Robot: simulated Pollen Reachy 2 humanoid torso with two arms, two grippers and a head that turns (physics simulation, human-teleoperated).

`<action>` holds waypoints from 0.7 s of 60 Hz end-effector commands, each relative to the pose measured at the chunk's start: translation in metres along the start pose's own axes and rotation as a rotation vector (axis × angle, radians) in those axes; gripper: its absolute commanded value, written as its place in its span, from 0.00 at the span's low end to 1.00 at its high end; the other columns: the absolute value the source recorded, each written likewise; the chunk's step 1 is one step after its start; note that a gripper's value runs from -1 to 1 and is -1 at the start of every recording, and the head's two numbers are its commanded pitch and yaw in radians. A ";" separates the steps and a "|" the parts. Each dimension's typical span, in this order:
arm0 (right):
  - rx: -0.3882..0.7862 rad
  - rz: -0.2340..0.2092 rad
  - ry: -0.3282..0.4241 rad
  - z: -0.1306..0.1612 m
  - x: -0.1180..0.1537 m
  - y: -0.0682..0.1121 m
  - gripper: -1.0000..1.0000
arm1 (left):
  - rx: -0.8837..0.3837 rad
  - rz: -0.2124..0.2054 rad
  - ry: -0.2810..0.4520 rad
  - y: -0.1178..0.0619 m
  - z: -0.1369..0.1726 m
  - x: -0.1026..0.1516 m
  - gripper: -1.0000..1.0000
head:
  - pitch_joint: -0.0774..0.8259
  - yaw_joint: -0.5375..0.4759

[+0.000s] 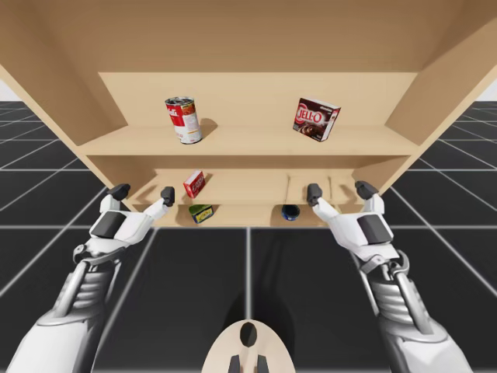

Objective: Find the potted meat can on the shelf and bring it to me.

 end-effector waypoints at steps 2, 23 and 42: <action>0.000 -0.021 0.020 0.002 -0.003 0.005 0.00 | 0.000 0.000 0.005 -0.001 0.001 0.000 0.00 | 0.08 0.51; 0.013 -0.036 0.018 0.002 -0.001 0.006 0.00 | -0.020 0.007 -0.019 -0.002 0.003 0.003 0.00 | 0.32 0.53; 0.008 -0.018 0.038 0.002 -0.004 0.009 0.00 | -0.040 -0.003 -0.022 -0.004 0.004 0.003 0.00 | 0.61 0.66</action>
